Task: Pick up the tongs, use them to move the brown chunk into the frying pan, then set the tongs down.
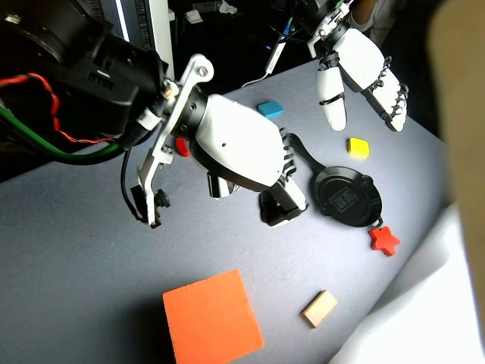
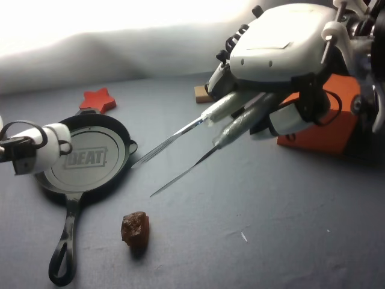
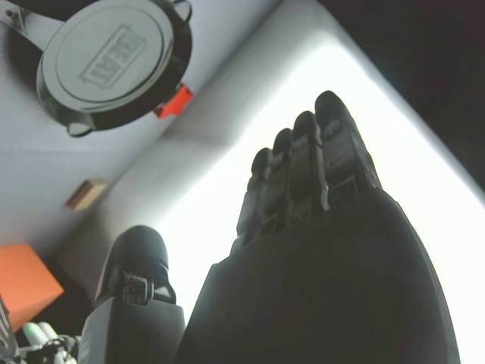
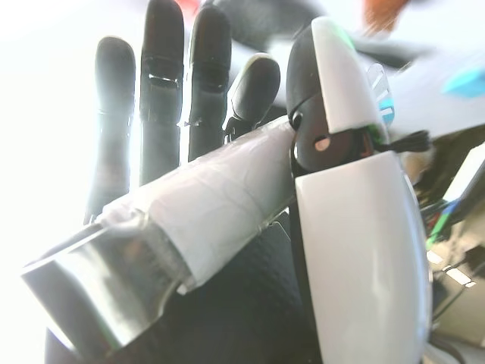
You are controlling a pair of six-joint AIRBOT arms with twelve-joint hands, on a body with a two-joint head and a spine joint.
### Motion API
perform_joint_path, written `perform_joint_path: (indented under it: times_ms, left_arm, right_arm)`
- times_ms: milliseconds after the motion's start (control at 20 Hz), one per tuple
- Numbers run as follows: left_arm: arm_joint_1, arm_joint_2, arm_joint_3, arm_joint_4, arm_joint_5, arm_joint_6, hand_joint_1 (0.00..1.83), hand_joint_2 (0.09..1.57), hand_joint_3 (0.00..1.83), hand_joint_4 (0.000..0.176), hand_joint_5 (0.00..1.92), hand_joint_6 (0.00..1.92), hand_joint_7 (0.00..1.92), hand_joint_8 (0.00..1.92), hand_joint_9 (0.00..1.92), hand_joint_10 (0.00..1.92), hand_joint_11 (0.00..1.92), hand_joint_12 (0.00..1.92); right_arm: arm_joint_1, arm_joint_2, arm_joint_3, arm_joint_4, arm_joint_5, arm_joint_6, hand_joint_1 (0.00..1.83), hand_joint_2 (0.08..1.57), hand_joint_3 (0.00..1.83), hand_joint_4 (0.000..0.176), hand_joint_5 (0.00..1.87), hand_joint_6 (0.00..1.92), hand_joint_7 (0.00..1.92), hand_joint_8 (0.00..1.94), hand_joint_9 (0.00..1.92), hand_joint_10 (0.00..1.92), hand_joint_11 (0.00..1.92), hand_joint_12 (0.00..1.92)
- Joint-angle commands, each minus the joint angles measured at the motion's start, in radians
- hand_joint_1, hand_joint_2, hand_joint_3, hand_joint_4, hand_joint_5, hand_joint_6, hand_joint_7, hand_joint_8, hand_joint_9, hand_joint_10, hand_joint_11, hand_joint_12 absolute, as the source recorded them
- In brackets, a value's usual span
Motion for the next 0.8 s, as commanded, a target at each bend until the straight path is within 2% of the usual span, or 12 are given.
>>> perform_joint_path:
  times_ms: [0,150,250,300,350,400,450,750]
  left_arm:
    - [-0.007,0.003,-0.001,0.078,-0.077,0.003,0.00,1.25,0.00,0.001,0.00,0.00,0.03,0.00,0.03,0.00,0.00,0.15]
    - [-0.006,0.004,-0.003,0.078,-0.084,0.003,0.00,1.25,0.00,0.003,0.00,0.00,0.03,0.00,0.03,0.00,0.00,0.16]
    - [-0.006,0.004,-0.005,0.075,-0.096,0.003,0.00,1.24,0.00,0.001,0.00,0.00,0.03,0.01,0.03,0.00,0.00,0.16]
    - [-0.006,0.004,-0.008,0.070,-0.102,0.003,0.00,1.25,0.00,0.000,0.00,0.00,0.05,0.01,0.03,0.00,0.00,0.17]
    - [-0.006,0.004,-0.012,0.065,-0.112,0.003,0.00,1.24,0.00,0.000,0.00,0.00,0.05,0.01,0.04,0.01,0.00,0.17]
    - [-0.006,0.004,-0.015,0.061,-0.122,0.003,0.00,1.25,0.00,0.000,0.00,0.00,0.03,0.00,0.03,0.00,0.00,0.14]
    - [-0.006,0.004,-0.018,0.059,-0.133,0.004,0.00,1.24,0.00,0.000,0.00,0.00,0.03,0.00,0.02,0.00,0.00,0.15]
    - [-0.004,-0.003,-0.031,0.059,-0.189,0.027,0.00,1.24,0.00,0.000,0.00,0.00,0.05,0.00,0.05,0.00,0.00,0.23]
  right_arm:
    - [0.005,0.009,-0.008,-0.034,-0.102,0.007,1.08,1.25,0.00,0.000,0.72,1.36,1.00,0.00,0.97,0.04,0.40,1.36]
    - [-0.021,0.024,-0.024,-0.034,-0.122,0.039,1.08,1.26,0.00,0.000,0.71,1.38,0.99,0.00,0.96,0.04,0.38,1.38]
    - [-0.039,0.034,-0.030,-0.034,-0.138,0.116,1.08,1.26,0.00,0.000,0.71,1.38,0.99,0.00,0.96,0.04,0.37,1.40]
    - [-0.044,0.039,-0.032,-0.034,-0.138,0.154,1.10,1.23,0.00,0.000,0.64,0.79,0.97,0.01,0.95,0.04,0.34,1.39]
    - [-0.052,0.045,-0.038,-0.034,-0.137,0.192,1.11,1.21,0.00,0.000,0.71,0.48,0.97,0.01,0.95,0.04,0.36,1.38]
    - [-0.057,0.047,-0.041,-0.034,-0.137,0.204,1.10,1.21,0.02,0.000,0.76,1.12,0.99,0.01,0.96,0.05,0.38,1.37]
    - [-0.066,0.052,-0.046,-0.034,-0.140,0.206,1.09,1.23,0.01,0.000,0.74,1.30,1.00,0.01,0.97,0.05,0.37,1.40]
    - [-0.105,0.083,-0.054,-0.034,-0.168,0.187,1.08,1.25,0.00,0.000,0.72,1.36,1.00,0.01,0.96,0.05,0.37,1.41]
